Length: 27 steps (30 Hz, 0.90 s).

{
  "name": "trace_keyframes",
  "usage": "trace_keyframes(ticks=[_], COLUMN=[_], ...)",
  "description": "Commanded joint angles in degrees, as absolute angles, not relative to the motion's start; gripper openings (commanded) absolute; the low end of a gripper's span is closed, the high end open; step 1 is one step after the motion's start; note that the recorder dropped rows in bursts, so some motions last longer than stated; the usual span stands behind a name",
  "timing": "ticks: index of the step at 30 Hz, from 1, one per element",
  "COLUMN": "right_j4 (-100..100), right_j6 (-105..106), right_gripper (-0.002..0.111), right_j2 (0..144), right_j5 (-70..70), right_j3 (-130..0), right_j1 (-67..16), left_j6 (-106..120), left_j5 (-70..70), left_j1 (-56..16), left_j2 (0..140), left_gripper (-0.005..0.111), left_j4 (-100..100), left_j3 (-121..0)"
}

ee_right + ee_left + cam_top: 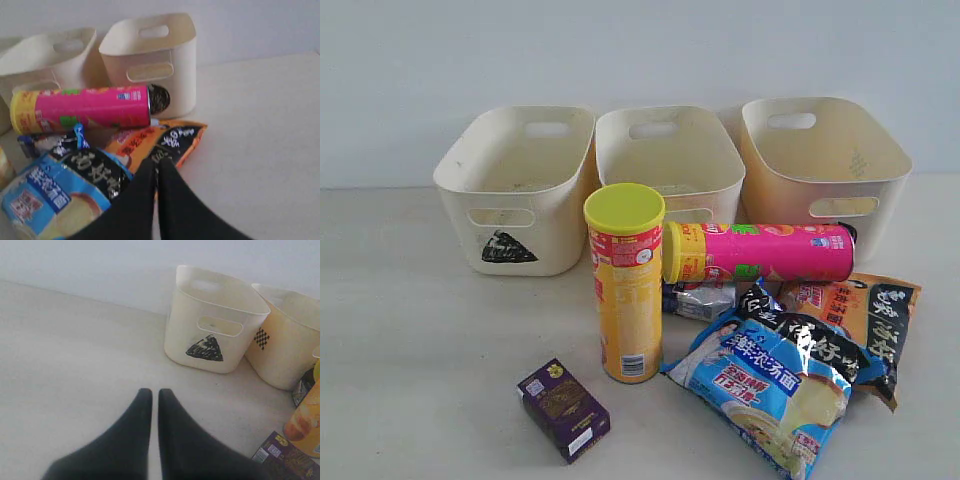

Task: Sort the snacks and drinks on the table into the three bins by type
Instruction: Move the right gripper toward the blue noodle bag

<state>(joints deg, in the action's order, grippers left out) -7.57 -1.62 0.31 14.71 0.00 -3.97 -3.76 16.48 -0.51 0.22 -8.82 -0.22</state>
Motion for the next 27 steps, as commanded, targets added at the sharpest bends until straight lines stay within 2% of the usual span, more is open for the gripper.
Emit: trace_keyframes(ticks=[1,8,10,13,16,18,27], right_j4=[-10.78,-13.03,-16.35,-17.64,-15.71,-15.59,-14.77], right_j6=[-1.49,-4.95,-9.74,-16.4,-15.64,-13.94,-7.15], right_gripper=[0.0,0.0,0.0,0.0,0.0,0.0,0.0], right_j2=[0.0,0.0,0.0,0.0,0.0,1.0,19.27], right_j5=[1.91,-28.41,-32.48,-23.36,-8.34,-4.57,-7.44], right_j3=[0.0,0.0,0.0,-2.61,-7.86,-10.63,-30.38], right_j1=[-3.96,-3.96,-3.96,-3.96,-3.96,-3.96,-3.96], left_j6=[-4.06,-4.06,-4.06,-4.06,-4.06,-4.06,-4.06], left_j5=[16.5,16.5,16.5,16.5,16.5,16.5,16.5], left_j1=[-0.87,-0.87,-0.87,-0.87,-0.87,-0.87,-0.87], left_j2=[0.0,0.0,0.0,0.0,0.0,0.0,0.0], left_gripper=[0.004,0.004,0.004,0.004,0.004,0.004,0.004], left_j4=[-8.55,-8.55,-8.55,-8.55,-8.55,-8.55,-8.55], left_j3=[0.0,0.0,0.0,0.0,0.0,0.0,0.0])
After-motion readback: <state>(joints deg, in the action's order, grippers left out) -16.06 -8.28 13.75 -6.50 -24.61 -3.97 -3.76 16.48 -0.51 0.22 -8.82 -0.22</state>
